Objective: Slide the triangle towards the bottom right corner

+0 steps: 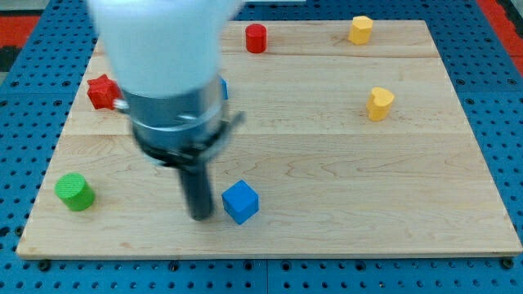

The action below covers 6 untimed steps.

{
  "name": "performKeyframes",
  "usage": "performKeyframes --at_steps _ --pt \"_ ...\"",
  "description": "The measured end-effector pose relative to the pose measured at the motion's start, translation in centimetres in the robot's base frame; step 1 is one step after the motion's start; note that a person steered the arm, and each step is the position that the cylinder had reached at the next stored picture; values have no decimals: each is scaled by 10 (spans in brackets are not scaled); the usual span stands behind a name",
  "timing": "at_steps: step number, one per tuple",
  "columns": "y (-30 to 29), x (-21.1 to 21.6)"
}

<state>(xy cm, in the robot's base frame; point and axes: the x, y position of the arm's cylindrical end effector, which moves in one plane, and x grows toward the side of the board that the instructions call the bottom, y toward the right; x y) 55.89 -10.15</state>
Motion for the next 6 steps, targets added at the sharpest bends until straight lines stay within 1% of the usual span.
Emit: performKeyframes --at_steps 1,2,3,4,5,6 --pt "-20 -59" --pt "-5 -121" --pt "-13 -167" --pt "-3 -210" --pt "72 -197" --pt "147 -157"
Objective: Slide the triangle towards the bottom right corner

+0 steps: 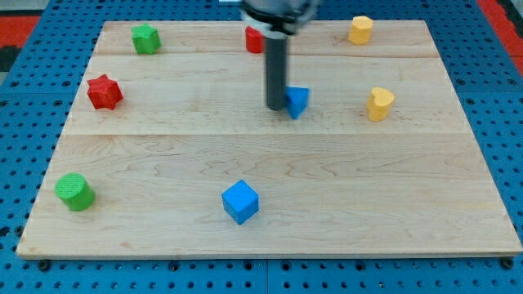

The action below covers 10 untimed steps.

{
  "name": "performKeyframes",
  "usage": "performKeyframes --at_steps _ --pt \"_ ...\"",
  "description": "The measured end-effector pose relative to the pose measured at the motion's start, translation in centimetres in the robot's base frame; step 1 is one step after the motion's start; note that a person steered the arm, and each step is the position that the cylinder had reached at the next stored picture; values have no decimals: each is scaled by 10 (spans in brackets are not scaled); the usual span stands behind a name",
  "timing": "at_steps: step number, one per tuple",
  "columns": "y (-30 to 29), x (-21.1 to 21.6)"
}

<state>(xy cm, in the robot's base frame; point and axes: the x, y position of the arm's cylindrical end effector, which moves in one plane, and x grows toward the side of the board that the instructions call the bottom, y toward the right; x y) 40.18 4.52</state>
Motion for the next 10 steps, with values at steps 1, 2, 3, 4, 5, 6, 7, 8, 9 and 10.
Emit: performKeyframes --at_steps 1,2,3,4,5,6,7,8,9,10 --pt "7 -12" --pt "-2 -49" --pt "37 -25" --pt "61 57" --pt "83 107" --pt "60 76" --pt "66 49" --pt "112 75" --pt "141 127" --pt "143 125"
